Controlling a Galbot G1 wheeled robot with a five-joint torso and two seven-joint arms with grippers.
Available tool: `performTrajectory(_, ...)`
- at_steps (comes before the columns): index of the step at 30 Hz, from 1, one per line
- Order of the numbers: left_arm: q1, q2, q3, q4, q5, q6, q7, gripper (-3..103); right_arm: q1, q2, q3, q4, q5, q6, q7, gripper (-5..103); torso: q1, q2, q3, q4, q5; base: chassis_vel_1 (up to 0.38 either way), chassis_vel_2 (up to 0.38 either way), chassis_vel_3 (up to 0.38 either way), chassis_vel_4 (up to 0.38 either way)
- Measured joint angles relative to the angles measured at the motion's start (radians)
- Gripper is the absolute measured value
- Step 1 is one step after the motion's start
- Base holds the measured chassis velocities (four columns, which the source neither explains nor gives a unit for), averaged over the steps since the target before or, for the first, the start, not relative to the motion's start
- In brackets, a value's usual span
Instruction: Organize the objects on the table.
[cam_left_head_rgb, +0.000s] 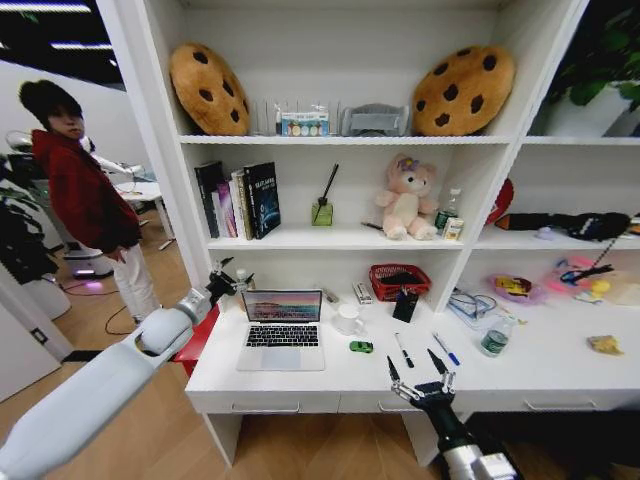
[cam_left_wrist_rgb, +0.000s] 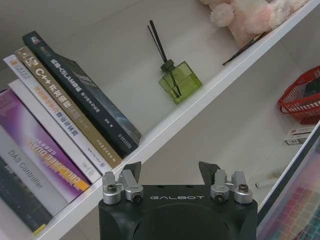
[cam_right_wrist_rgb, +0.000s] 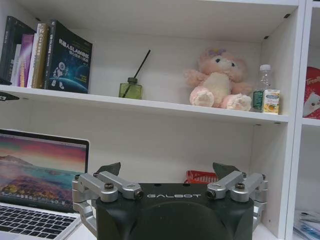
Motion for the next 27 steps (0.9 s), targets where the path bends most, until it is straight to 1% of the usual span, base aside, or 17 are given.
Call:
performTrajectory(2,-0.091,-0.044,0.081,0.066,0.03,-0.025,0.027,54,-0.005,0.011,0.004,-0.002,0.0,0.008,0.004,100,0.0,0.0,0.0,-0.0004,0.0001,0.0,0.0,0.0,0.0)
performTrajectory(3,-0.091,-0.044,0.081,0.066,0.03,-0.025,0.027,54,-0.005,0.011,0.004,-0.002,0.0,0.008,0.004,100,0.0,0.0,0.0,-0.0004,0.0001,0.0,0.0,0.0,0.0)
performTrajectory(5,-0.174,-0.078,0.137,0.136,0.107,-0.09,0.1,43,-0.013,0.018,0.007,-0.002,0.0,0.017,0.005,100,0.0,0.0,0.0,-0.001,-0.0001,0.0,0.0,0.0,0.0)
performTrajectory(6,-0.174,-0.078,0.137,0.136,0.107,-0.09,0.1,43,-0.013,0.018,0.007,-0.002,0.0,0.017,0.005,100,0.0,0.0,0.0,-0.001,-0.0001,0.0,0.0,0.0,0.0)
performTrajectory(7,-0.233,-0.097,0.171,0.188,0.171,-0.164,0.198,38,-0.016,0.021,0.01,-0.006,-0.001,0.027,0.007,100,0.0,0.0,0.0,-0.0008,0.0003,0.0,0.0,0.0,0.0)
performTrajectory(9,-0.295,-0.11,0.21,0.244,0.23,-0.246,0.318,32,-0.019,0.025,0.013,-0.009,-0.003,0.039,0.014,100,0.0,0.0,0.0,-0.0006,0.0001,0.0,0.0,0.0,0.0)
performTrajectory(10,-0.295,-0.11,0.21,0.244,0.23,-0.246,0.318,32,-0.019,0.025,0.013,-0.009,-0.003,0.039,0.014,100,0.0,0.0,0.0,-0.0006,0.0001,0.0,0.0,0.0,0.0)
performTrajectory(11,-0.324,-0.117,0.233,0.269,0.251,-0.28,0.365,27,-0.02,0.027,0.017,-0.01,-0.002,0.043,0.02,100,0.0,0.0,0.0,-0.0004,0.0003,0.0,0.0,0.0,0.0)
performTrajectory(12,-0.353,-0.127,0.258,0.295,0.27,-0.313,0.413,16,-0.02,0.029,0.022,-0.011,0.001,0.046,0.026,100,0.0,0.0,0.0,-0.0002,0.0002,0.0,0.0,0.0,0.0)
performTrajectory(14,-0.368,-0.136,0.272,0.308,0.279,-0.329,0.44,16,-0.02,0.031,0.024,-0.012,0.003,0.046,0.029,100,0.0,0.0,0.0,-0.0001,0.0002,0.0,0.0,0.0,0.0)
performTrajectory(17,-0.424,-0.184,0.314,0.374,0.36,-0.402,0.519,2,-0.019,0.032,0.028,-0.016,0.009,0.047,0.038,100,0.0,0.0,0.0,-0.0003,0.0,0.0,0.0,0.0,0.0)
performTrajectory(18,-0.424,-0.184,0.314,0.374,0.36,-0.402,0.519,2,-0.019,0.032,0.028,-0.016,0.009,0.047,0.038,100,0.0,0.0,0.0,-0.0003,0.0,0.0,0.0,0.0,0.0)
performTrajectory(20,-0.468,-0.221,0.337,0.428,0.424,-0.452,0.571,0,-0.019,0.035,0.029,-0.016,0.01,0.048,0.043,100,0.0,0.0,0.0,-0.0006,0.0002,0.0,0.0,0.0,0.0)
performTrajectory(21,-0.468,-0.221,0.337,0.428,0.424,-0.452,0.571,0,-0.019,0.035,0.029,-0.016,0.01,0.048,0.043,100,0.0,0.0,0.0,-0.0006,0.0002,0.0,0.0,0.0,0.0)
performTrajectory(23,-0.507,-0.256,0.349,0.49,0.508,-0.505,0.634,0,-0.022,0.039,0.03,-0.015,0.009,0.053,0.044,100,0.0,0.0,0.0,-0.0005,0.0002,0.0,0.0,0.0,0.0)
performTrajectory(24,-0.507,-0.256,0.349,0.49,0.508,-0.505,0.634,0,-0.022,0.039,0.03,-0.015,0.009,0.053,0.044,100,0.0,0.0,0.0,-0.0005,0.0002,0.0,0.0,0.0,0.0)
performTrajectory(27,-0.525,-0.319,0.31,0.596,0.677,-0.657,0.707,0,-0.031,0.045,0.033,-0.017,0.009,0.061,0.044,100,0.0,0.0,0.0,-0.0006,0.0,0.0,0.0,0.0,0.0)
